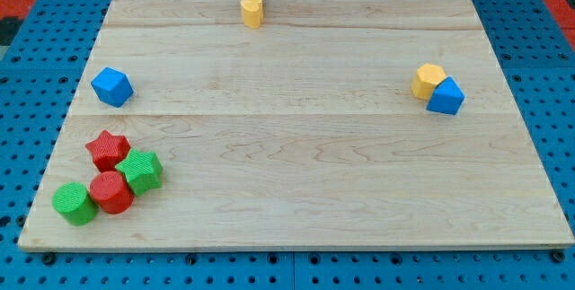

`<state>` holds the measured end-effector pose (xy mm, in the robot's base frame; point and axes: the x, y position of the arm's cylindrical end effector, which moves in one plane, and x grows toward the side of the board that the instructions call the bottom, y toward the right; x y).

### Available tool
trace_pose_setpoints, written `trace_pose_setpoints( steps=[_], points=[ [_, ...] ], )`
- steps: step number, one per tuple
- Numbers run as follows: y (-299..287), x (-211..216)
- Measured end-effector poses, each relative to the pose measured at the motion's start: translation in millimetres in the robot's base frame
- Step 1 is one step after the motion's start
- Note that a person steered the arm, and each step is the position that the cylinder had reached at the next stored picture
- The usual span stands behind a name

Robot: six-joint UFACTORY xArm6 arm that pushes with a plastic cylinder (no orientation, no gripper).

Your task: Push the yellow heart left to the yellow hexagon

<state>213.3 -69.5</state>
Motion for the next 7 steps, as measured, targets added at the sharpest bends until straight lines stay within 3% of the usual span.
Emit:
trace_pose_setpoints(
  steps=[1, 2, 3, 4, 5, 6, 7],
  points=[
    [60.8, 61.4],
    [83.0, 85.2],
    [77.0, 14.4],
    [23.0, 47.3],
    [22.7, 104.3],
    [57.1, 131.2],
    [129.8, 145.2]
  ],
)
